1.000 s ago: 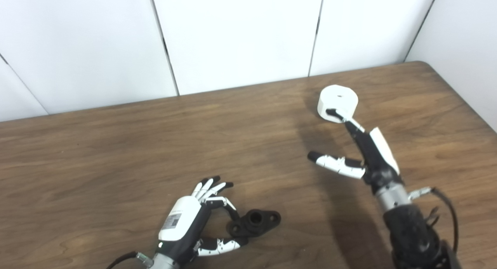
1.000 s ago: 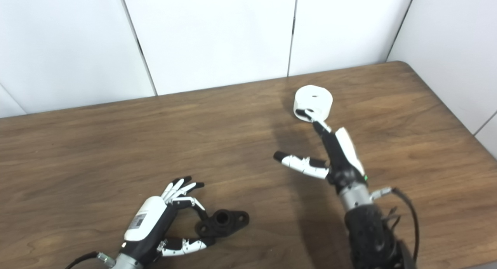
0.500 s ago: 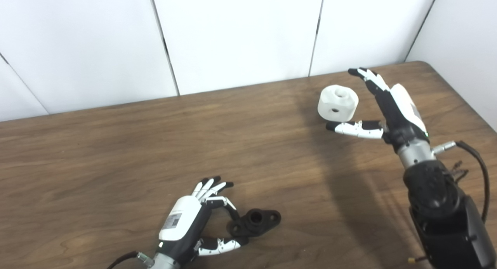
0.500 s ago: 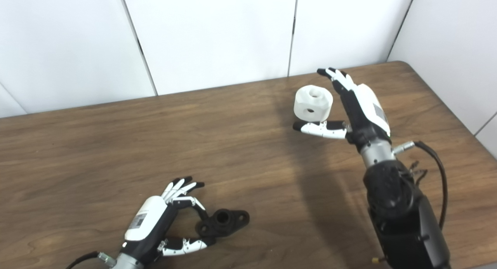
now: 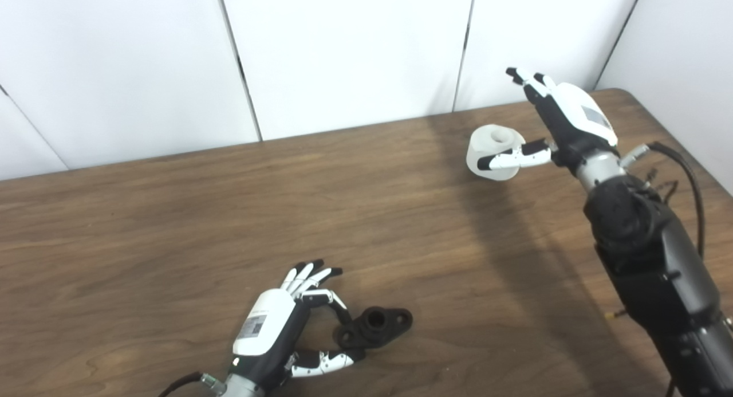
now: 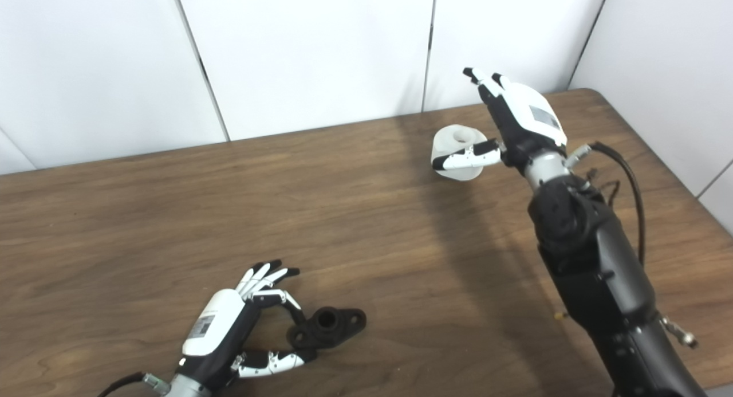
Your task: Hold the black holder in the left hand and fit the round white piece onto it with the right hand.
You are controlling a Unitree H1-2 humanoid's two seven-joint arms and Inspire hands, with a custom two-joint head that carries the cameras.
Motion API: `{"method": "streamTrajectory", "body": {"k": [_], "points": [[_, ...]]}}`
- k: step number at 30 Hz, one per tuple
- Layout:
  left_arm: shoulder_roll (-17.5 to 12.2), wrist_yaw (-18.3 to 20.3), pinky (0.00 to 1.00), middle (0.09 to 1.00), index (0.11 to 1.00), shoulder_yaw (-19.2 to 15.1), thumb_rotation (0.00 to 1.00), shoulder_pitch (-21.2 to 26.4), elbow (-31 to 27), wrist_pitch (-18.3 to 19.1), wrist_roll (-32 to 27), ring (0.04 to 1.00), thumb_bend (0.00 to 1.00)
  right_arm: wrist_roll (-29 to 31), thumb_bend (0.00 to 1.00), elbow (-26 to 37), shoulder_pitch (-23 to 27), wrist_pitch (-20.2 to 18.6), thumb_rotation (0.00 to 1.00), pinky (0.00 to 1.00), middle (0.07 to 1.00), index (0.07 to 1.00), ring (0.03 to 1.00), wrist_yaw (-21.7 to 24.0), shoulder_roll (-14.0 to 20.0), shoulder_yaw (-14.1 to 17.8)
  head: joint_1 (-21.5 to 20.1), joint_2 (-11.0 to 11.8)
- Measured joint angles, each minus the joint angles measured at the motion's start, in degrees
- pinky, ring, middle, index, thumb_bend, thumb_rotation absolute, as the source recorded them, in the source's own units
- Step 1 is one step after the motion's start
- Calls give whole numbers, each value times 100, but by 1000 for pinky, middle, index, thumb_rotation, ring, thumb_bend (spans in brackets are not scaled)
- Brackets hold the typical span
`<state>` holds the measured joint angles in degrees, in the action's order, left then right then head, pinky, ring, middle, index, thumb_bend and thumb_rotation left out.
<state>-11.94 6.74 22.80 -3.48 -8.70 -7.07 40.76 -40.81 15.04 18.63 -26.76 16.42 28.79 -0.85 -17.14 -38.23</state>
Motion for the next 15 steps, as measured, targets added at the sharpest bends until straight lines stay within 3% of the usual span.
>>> {"method": "streamTrajectory", "body": {"k": [10, 15], "points": [[9, -1, 1000, 894, 489, 26, 54, 1, -4, 0, 50, 975, 507, -540, 979, -1191, 636, -9, 320, 1000, 835, 925, 1000, 657, 8, -75, 9, -35], [35, -5, 1000, 892, 489, 28, 55, 2, -4, 3, 124, 973, 507, -775, 926, -1404, 822, -8, 355, 1000, 850, 892, 1000, 1073, 38, -60, -9, -26]]}}
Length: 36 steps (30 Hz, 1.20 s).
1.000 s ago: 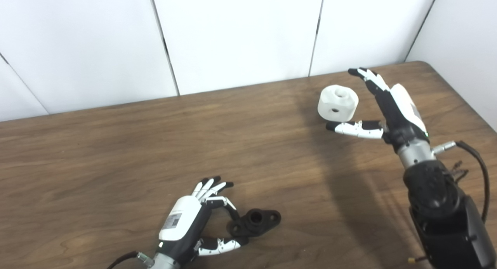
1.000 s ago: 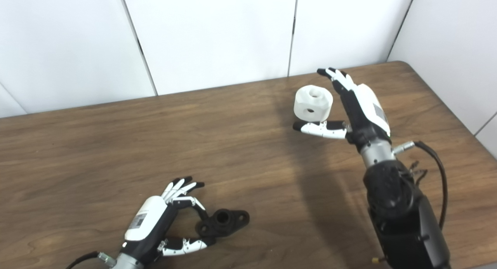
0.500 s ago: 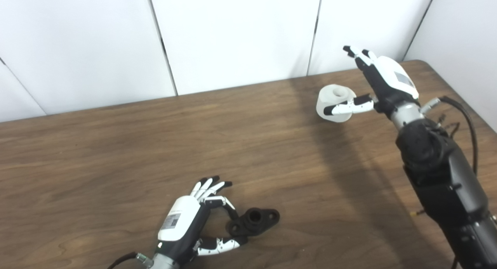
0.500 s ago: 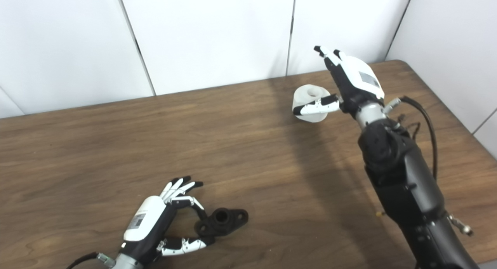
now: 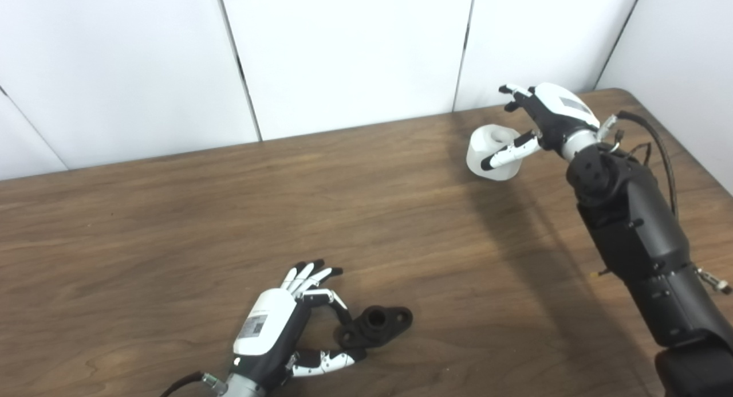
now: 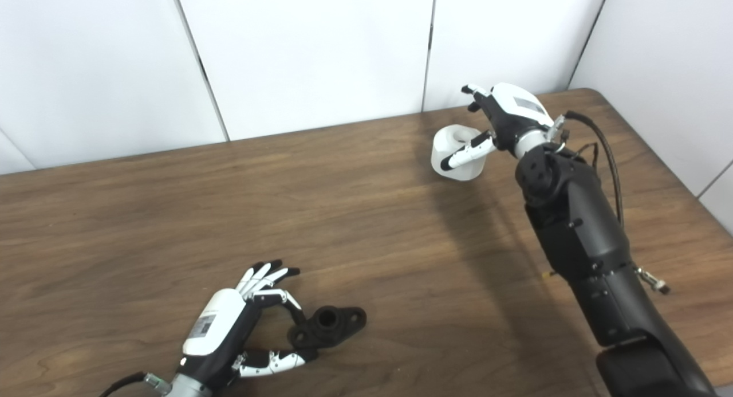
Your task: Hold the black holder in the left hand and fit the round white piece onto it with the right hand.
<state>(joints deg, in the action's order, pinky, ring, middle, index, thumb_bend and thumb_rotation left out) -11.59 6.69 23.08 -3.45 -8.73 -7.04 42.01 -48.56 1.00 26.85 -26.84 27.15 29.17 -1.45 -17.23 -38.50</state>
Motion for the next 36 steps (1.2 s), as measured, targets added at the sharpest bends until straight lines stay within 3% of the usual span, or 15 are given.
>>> {"method": "streamTrajectory", "body": {"k": [4, 20, 36], "points": [[10, -18, 1000, 889, 490, 9, 55, 7, 5, 1, 49, 971, 507, -311, 914, -186, 116, -2, 372, 1000, 858, 884, 1000, 522, 0, 78, 9, 9], [95, -28, 1000, 887, 490, 59, 56, 35, -1, 165, 127, 969, 507, -1200, 929, -286, 543, -2, 413, 1000, 866, 848, 976, 1551, -9, 120, 35, 0], [105, -20, 1000, 881, 490, 130, 56, 52, -63, 323, 206, 967, 507, -1340, 931, -383, 682, -2, 429, 900, 847, 855, 943, 1690, -33, -142, 88, -88]]}}
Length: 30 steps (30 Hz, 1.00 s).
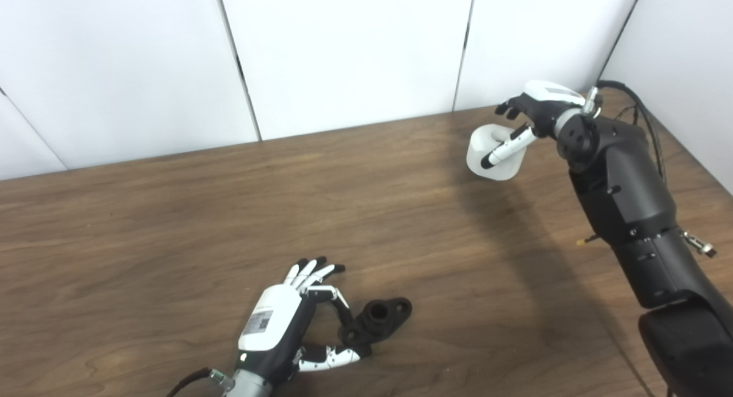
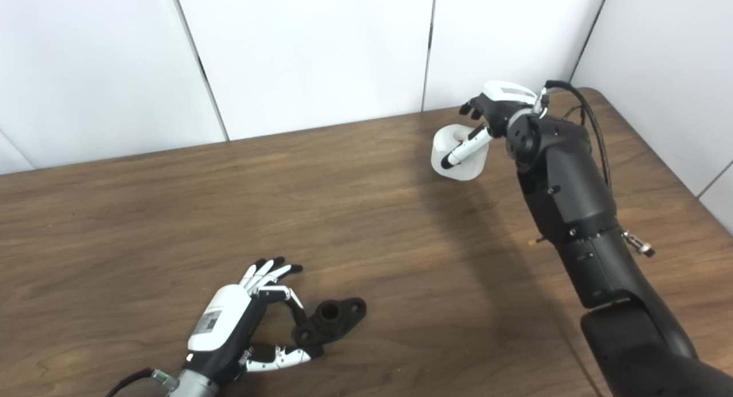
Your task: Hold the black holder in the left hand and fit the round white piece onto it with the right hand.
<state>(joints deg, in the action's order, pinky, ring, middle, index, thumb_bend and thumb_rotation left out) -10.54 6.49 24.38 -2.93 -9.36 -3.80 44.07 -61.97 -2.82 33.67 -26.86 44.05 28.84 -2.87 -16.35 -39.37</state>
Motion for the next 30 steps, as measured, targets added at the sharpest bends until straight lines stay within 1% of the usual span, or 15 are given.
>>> {"method": "streamTrajectory", "body": {"k": [4, 6, 8, 11, 19, 21, 25, 28, 30], "points": [[0, 0, 1000, 885, 490, 22, 56, 9, -9, 48, 1, 972, 506, -20, 924, -174, 29, 0, 433, 914, 867, 858, 965, 30, 1, -118, 9, -9], [0, -1, 1000, 881, 490, 29, 55, 9, -16, 59, 1, 967, 507, -21, 916, -197, 28, 0, 428, 951, 871, 855, 974, 61, 1, -149, 9, -9], [0, -3, 1000, 880, 490, 32, 55, 11, -15, 60, 1, 965, 507, -35, 914, -198, 32, 0, 429, 962, 873, 854, 974, 78, 2, -165, 9, -18], [1, -7, 1000, 879, 490, 37, 55, 10, -15, 65, 1, 963, 507, -39, 913, -208, 34, 0, 414, 931, 864, 858, 954, 93, 1, -180, 35, -35], [6, -11, 1000, 880, 489, 42, 56, 9, -16, 76, 1, 963, 507, -38, 910, -375, 33, 0, 401, 891, 850, 855, 929, 95, 3, -206, 53, -62], [5, -11, 1000, 879, 489, 43, 56, 10, -17, 79, 1, 961, 507, -39, 910, -381, 32, 0, 402, 893, 847, 855, 925, 95, 8, -208, 62, -70], [5, -19, 1000, 878, 489, 44, 55, 9, -16, 79, 1, 960, 507, -38, 892, -379, 31, 1, 399, 928, 845, 854, 935, 93, 30, -229, 53, -70], [5, -22, 1000, 878, 489, 45, 55, 8, -16, 79, 1, 959, 507, -37, 887, -369, 29, 1, 389, 908, 820, 850, 918, 90, 31, -231, 53, -79], [5, -24, 1000, 877, 489, 46, 55, 6, -16, 79, 1, 959, 507, -36, 888, -358, 18, 0, 371, 867, 790, 837, 887, 66, 30, -216, 53, -97]]}}
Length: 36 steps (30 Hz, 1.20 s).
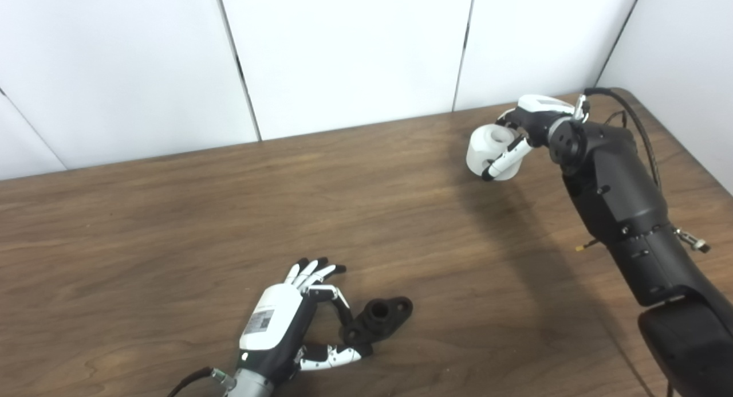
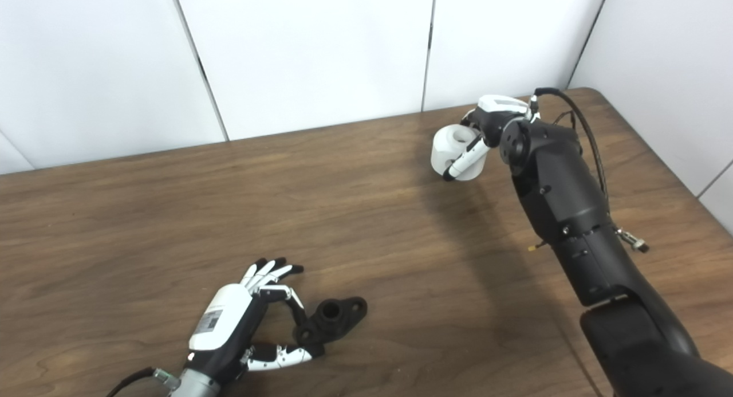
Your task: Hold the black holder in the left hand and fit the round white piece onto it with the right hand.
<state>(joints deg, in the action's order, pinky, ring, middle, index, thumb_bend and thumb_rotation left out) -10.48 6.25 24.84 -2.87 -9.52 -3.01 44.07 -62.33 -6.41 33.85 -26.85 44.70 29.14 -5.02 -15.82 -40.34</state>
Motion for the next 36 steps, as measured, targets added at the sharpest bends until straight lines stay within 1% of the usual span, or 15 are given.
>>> {"method": "streamTrajectory", "body": {"k": [4, 10, 14, 16, 19, 24, 31, 33, 36], "points": [[0, -10, 1000, 878, 489, 2, 55, -5, -8, 0, 0, 962, 507, 4, 878, 44, -53, 0, 343, 859, 737, 809, 851, -160, -8, 99, 17, -26], [0, -23, 1000, 877, 489, 7, 55, -7, -12, 3, 0, 961, 507, 6, 873, 151, -135, 0, 343, 858, 711, 789, 835, -267, -71, 256, 26, -26], [-1, -52, 1000, 881, 490, 25, 56, -7, -11, 15, 0, 965, 506, 6, 870, 153, -135, 0, 353, 877, 707, 785, 837, -280, -96, 257, 44, -18], [-2, -53, 1000, 881, 490, 32, 56, -4, -11, 22, 1, 965, 506, 5, 869, 153, -135, 0, 350, 871, 703, 783, 836, -284, -109, 258, 44, -9], [-5, -59, 1000, 883, 490, 43, 56, -2, -12, 26, 4, 966, 506, 5, 858, 152, -135, 0, 339, 855, 701, 782, 840, -310, -118, 248, 44, -18], [-7, -57, 1000, 883, 490, 52, 56, 0, -21, 50, 8, 966, 506, 12, 848, 145, -136, 0, 307, 876, 704, 781, 855, -378, -118, 211, 53, -26], [-7, -73, 1000, 878, 490, 61, 55, -1, -23, 57, 9, 961, 507, 47, 859, 143, -167, 0, 325, 895, 707, 783, 858, -381, -117, 149, 70, -44], [-7, -74, 1000, 879, 490, 63, 55, -1, -23, 58, 10, 963, 506, 47, 851, 143, -167, 0, 326, 906, 713, 781, 866, -383, -117, 138, 79, -44], [-7, -73, 1000, 882, 490, 65, 55, 0, -24, 62, 11, 966, 506, 50, 823, 141, -166, 0, 301, 885, 722, 773, 861, -408, -114, 73, 88, -53]]}}
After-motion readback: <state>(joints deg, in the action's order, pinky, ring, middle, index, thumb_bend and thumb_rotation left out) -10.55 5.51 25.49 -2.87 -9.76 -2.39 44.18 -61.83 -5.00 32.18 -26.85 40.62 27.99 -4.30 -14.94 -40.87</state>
